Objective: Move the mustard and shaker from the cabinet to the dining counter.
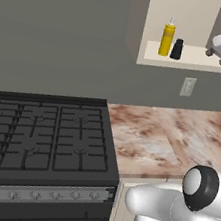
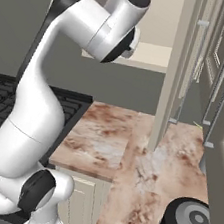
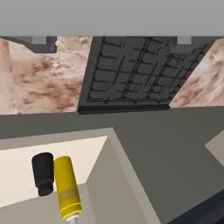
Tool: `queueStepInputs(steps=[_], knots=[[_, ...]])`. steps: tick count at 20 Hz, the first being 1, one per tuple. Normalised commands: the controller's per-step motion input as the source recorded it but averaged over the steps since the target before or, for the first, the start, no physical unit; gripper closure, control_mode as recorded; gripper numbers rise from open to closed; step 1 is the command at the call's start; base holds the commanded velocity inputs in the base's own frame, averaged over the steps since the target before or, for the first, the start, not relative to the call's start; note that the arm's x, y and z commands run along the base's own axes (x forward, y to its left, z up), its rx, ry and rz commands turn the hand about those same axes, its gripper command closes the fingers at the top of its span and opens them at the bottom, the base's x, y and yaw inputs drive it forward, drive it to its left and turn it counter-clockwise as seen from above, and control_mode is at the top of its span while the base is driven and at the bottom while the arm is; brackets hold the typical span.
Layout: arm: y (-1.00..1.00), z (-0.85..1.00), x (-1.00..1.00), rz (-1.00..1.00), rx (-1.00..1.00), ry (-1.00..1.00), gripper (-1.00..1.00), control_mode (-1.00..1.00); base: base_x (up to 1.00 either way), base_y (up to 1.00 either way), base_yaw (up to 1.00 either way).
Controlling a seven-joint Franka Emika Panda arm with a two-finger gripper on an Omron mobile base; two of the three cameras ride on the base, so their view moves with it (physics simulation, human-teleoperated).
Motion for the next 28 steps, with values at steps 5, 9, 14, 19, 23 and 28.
queueStepInputs(steps=[5, 9, 14, 19, 23, 28], knots=[[0.00, 0.00, 0.44, -0.05, 0.00, -0.04, -1.00, -1.00, 0.00, 0.00, 0.00], [0.00, 0.00, 0.74, -0.02, 0.00, 0.08, -1.00, -1.00, 0.00, 0.00, 0.00], [-0.07, 0.00, 0.66, 0.00, 0.00, 0.16, -1.00, -1.00, 0.00, 0.00, 0.00], [-0.25, 0.00, 0.46, 0.00, 0.00, 0.10, -1.00, -1.00, 0.00, 0.00, 0.00], [-0.31, 0.07, 0.33, 0.00, 0.00, 0.03, -1.00, -1.00, 0.00, 0.00, 0.00], [-0.10, 0.00, 0.16, 0.00, 0.00, 0.00, -1.00, -1.00, 0.00, 0.00, 0.00]])
